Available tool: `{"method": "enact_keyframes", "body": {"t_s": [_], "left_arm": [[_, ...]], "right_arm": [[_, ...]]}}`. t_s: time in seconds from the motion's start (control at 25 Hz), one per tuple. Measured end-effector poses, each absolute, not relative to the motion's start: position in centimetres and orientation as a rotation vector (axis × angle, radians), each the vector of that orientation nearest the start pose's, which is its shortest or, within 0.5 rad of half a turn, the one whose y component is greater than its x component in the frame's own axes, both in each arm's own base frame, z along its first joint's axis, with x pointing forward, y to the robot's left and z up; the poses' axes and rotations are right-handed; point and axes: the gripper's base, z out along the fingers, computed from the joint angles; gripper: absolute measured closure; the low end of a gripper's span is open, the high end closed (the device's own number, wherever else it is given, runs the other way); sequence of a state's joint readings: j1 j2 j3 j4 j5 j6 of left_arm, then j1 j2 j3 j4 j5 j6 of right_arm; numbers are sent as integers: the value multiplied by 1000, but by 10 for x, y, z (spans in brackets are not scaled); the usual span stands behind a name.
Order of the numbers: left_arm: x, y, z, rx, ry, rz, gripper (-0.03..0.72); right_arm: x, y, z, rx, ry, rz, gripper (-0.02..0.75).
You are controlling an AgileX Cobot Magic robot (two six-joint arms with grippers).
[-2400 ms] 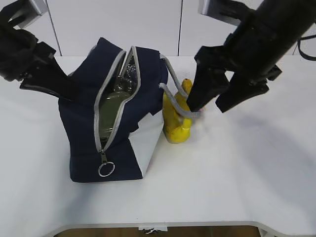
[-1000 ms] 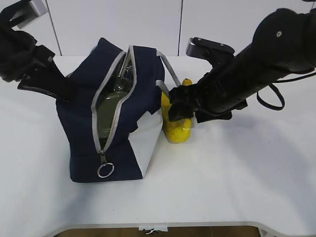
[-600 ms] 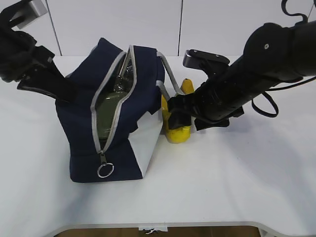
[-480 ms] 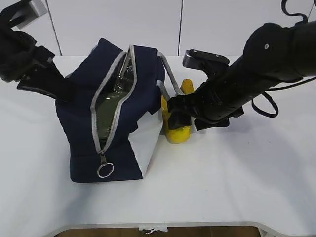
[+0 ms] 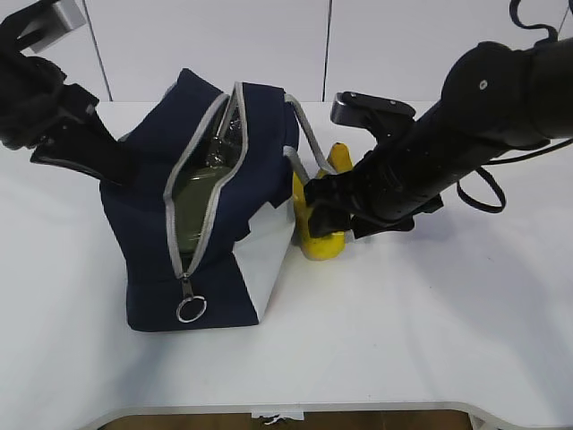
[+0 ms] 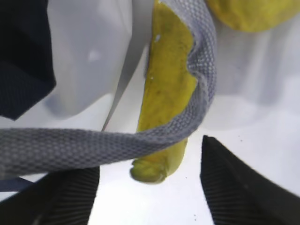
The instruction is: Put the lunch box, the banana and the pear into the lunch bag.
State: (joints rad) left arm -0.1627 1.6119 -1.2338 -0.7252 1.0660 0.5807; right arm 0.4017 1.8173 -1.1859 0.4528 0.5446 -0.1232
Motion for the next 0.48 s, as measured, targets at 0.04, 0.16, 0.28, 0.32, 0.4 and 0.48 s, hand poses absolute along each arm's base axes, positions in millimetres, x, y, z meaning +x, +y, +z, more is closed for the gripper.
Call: {"method": "enact_keyframes", "body": {"t_s": [0.04, 0.16, 0.28, 0.32, 0.4, 0.48], "left_arm": [[309, -104, 283, 597, 2609, -852, 694], [309, -104, 283, 598, 2610, -850, 694], [309, -104, 283, 598, 2610, -850, 694], [309, -104, 283, 598, 2610, -850, 694], [309, -104, 283, 598, 2610, -850, 694], [309, -104, 283, 598, 2610, -850, 694]], "right_arm": [[339, 166, 200, -257, 2660, 528, 274], [338, 166, 199, -265, 2668, 527, 374], [337, 166, 199, -267, 2673, 528, 471], [337, 166, 199, -267, 2673, 528, 500], [337, 166, 199, -269, 2677, 529, 537], [336, 166, 199, -274, 2683, 529, 558]]}}
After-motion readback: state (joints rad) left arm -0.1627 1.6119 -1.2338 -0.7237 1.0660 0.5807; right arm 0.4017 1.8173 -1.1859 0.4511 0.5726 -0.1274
